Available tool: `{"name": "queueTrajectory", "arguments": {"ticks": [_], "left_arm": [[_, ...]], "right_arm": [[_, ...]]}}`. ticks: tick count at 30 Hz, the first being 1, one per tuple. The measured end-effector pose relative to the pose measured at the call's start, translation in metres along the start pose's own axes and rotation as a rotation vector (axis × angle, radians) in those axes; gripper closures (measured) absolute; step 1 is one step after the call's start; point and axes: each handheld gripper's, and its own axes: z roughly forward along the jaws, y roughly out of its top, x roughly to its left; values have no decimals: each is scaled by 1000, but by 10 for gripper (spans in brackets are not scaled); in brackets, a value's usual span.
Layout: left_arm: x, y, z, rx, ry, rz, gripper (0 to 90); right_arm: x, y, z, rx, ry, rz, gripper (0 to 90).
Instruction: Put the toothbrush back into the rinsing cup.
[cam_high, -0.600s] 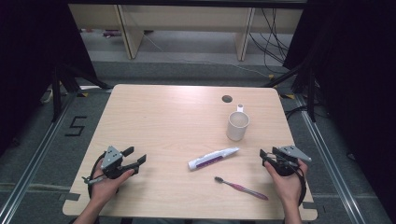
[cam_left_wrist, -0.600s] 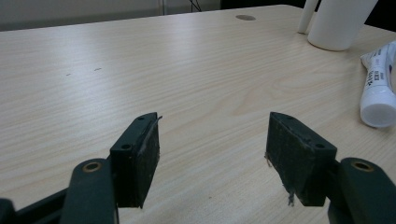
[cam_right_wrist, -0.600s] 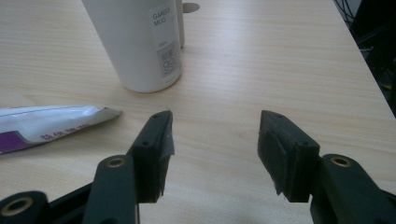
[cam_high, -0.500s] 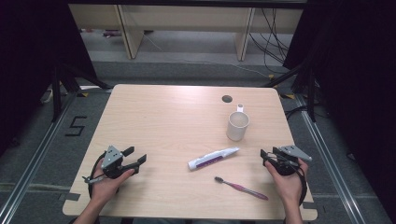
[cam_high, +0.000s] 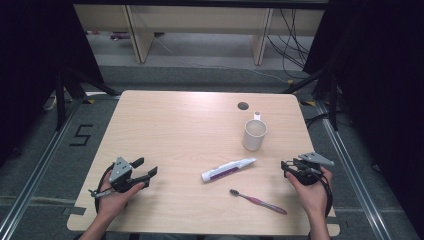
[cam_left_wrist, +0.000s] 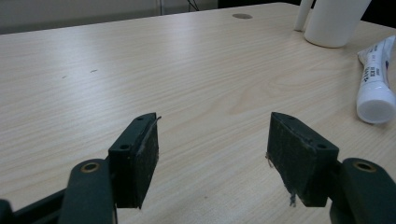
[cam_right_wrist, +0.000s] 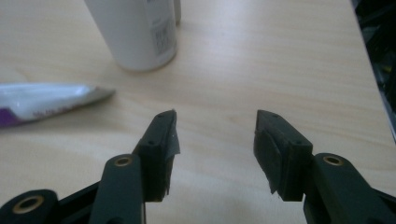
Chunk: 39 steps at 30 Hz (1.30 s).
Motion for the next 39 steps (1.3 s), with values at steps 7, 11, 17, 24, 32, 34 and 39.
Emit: {"name": "queueTrajectory", "arguments": {"ticks": [7,11,17,24,32,34,39], "left_arm": [[1,0,2,-6,-12,-7,336],[2,0,1,-8,-14,-2,336],[0,0,2,-4,-15,-14,335],[1,1,1,6,-10,12,334],[1,1,1,10,-9,13,334],[1,1,2,9,-11,17,334],[2,1,2,8,-11,12,334]], "right_arm": [[1,13,0,263,56,-60,490],[4,22,3,391,113,-157,508],[22,31,-1,627,289,-672,589],[54,35,-2,740,398,-762,661],[72,29,0,750,398,-850,681],[80,26,-2,764,384,-859,679],[89,24,-1,756,405,-889,681]]}}
